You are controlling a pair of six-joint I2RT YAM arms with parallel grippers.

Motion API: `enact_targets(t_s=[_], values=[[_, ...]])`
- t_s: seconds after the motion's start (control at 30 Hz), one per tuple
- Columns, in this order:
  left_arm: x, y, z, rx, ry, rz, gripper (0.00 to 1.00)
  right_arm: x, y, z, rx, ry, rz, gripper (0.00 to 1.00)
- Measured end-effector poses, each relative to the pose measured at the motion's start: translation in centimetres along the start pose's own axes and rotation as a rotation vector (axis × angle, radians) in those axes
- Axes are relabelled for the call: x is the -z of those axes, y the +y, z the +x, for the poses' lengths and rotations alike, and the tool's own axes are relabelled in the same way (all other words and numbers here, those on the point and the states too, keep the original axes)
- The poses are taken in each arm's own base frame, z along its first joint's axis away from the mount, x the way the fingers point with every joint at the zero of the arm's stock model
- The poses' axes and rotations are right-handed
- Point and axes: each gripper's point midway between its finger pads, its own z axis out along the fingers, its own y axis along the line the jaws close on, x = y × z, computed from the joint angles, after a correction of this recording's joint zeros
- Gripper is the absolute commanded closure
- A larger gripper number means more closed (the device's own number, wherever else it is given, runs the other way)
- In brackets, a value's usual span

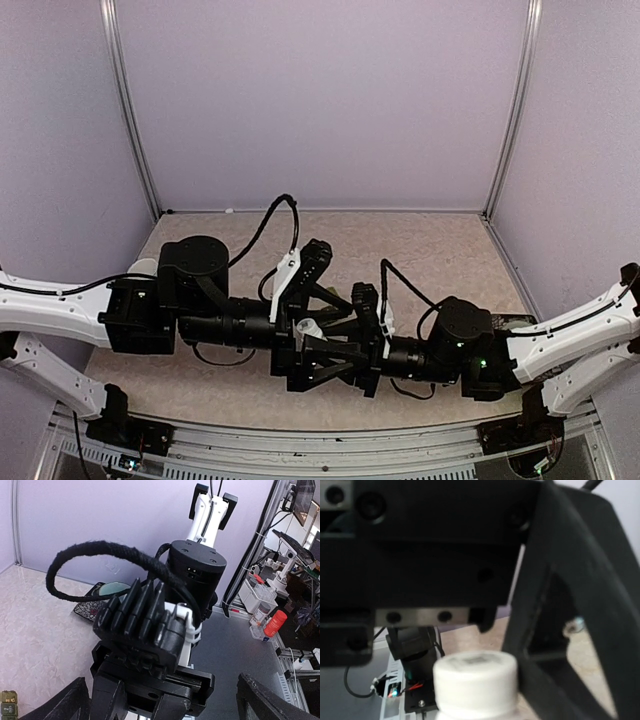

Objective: Sort the pills into containers
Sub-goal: Screw the lid of the pill bottle onto the pill bottle, then pass from the right arm to the left

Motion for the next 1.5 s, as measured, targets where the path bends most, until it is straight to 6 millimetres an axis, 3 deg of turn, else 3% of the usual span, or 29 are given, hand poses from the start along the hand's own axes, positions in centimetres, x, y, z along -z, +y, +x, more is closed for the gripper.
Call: enact_targets(t_s=[0.23,0.3,0.43,0.63,0.83,1.23,1.5], values=[[2.3,1.8,-1.5,0.041,-0.002,-0.129,0.02,0.8,-0.8,-1.4,0.0,-0.035,0.041,0.85],[3.0,2.2,-2.0,0.06,-0.012,-0.162,0.06,1.2,-1.0,-1.9,0.004,-0.049,0.057,0.85],[4.1,3.0,-2.1,0.101,-0.014,-0.218,0.25,1.5,-1.4,-2.5,0.016,-0.066,0.08,0.85],[4.0,3.5,-0.8,0.129,0.038,-0.248,0.28,1.6,-1.7,-2.2,0.019,-0.058,0.1,0.85],[3.3,4.2,0.5,0.133,0.091,-0.276,0.44,1.9,-2.0,-1.7,0.02,-0.044,0.112,0.85],[2.8,5.1,1.6,0.133,0.13,-0.294,0.52,1.9,-2.0,-1.6,0.02,-0.037,0.114,0.85],[2.4,5.0,1.6,0.135,0.141,-0.275,0.77,1.9,-2.1,-1.3,0.021,-0.027,0.117,0.85]])
